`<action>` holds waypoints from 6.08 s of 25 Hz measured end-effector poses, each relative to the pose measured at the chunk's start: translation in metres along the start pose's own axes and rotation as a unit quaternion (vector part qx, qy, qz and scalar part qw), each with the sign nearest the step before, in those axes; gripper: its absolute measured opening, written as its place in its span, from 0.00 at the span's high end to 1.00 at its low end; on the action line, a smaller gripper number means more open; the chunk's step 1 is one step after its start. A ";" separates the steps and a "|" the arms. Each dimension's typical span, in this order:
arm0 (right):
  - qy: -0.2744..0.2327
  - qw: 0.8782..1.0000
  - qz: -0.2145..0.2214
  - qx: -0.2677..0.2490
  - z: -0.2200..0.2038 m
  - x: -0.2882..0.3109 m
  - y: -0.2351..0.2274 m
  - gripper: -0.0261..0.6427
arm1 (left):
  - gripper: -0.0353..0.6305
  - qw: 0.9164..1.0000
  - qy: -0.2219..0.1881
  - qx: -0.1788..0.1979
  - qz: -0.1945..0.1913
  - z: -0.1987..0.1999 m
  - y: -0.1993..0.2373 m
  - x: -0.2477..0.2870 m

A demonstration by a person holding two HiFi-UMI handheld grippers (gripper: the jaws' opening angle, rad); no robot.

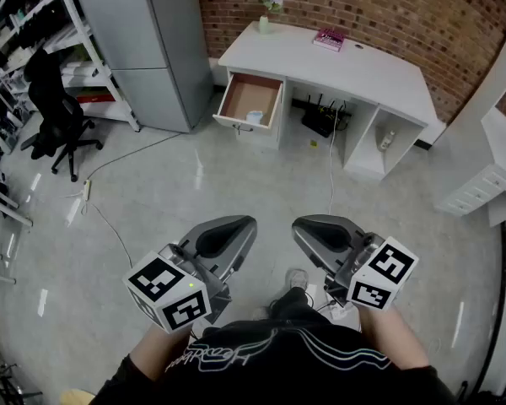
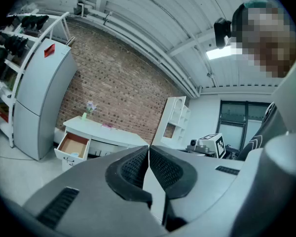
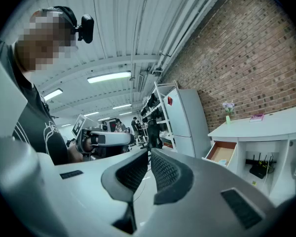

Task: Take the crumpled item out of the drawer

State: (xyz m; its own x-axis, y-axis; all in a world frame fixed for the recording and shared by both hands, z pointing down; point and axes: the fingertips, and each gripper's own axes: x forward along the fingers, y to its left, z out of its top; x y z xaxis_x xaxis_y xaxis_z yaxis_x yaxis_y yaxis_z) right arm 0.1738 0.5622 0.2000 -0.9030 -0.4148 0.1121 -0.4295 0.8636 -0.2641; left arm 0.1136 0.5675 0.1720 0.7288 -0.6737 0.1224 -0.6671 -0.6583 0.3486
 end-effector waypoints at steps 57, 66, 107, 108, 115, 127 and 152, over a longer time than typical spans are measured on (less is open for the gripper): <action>0.056 0.998 -0.017 0.025 0.070 0.272 -0.438 0.88 | 0.91 0.996 0.062 -0.038 0.052 0.091 0.409 0.298; 0.082 0.994 -0.058 0.051 0.060 0.347 -0.519 0.88 | 0.91 0.992 0.099 -0.061 0.043 0.096 0.517 0.341; 0.389 0.901 -0.166 0.094 -0.273 0.609 -0.848 0.61 | 0.91 0.954 0.256 -0.156 0.033 -0.086 0.853 0.448; 0.399 0.896 -0.167 0.099 -0.282 0.611 -0.850 0.61 | 0.91 0.953 0.258 -0.158 0.032 -0.090 0.857 0.448; 0.469 0.865 -0.159 0.084 -0.331 0.630 -0.865 0.60 | 0.91 0.950 0.260 -0.170 0.034 -0.108 0.873 0.455; 0.520 0.833 -0.172 0.082 -0.373 0.639 -0.878 0.60 | 0.91 0.950 0.254 -0.179 0.034 -0.112 0.902 0.454; 0.472 0.852 -0.173 0.148 -0.334 0.637 -0.863 0.81 | 0.91 0.953 0.242 -0.175 0.045 -0.097 0.897 0.446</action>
State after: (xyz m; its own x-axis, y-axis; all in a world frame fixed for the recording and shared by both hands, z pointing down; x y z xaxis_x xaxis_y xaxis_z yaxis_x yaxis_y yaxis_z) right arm -0.0347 -0.3514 0.8189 -0.3911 -0.0936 0.9156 -0.7765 0.5676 -0.2736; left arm -0.1446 -0.2911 0.6296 0.7136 -0.4326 0.5511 -0.6995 -0.3959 0.5950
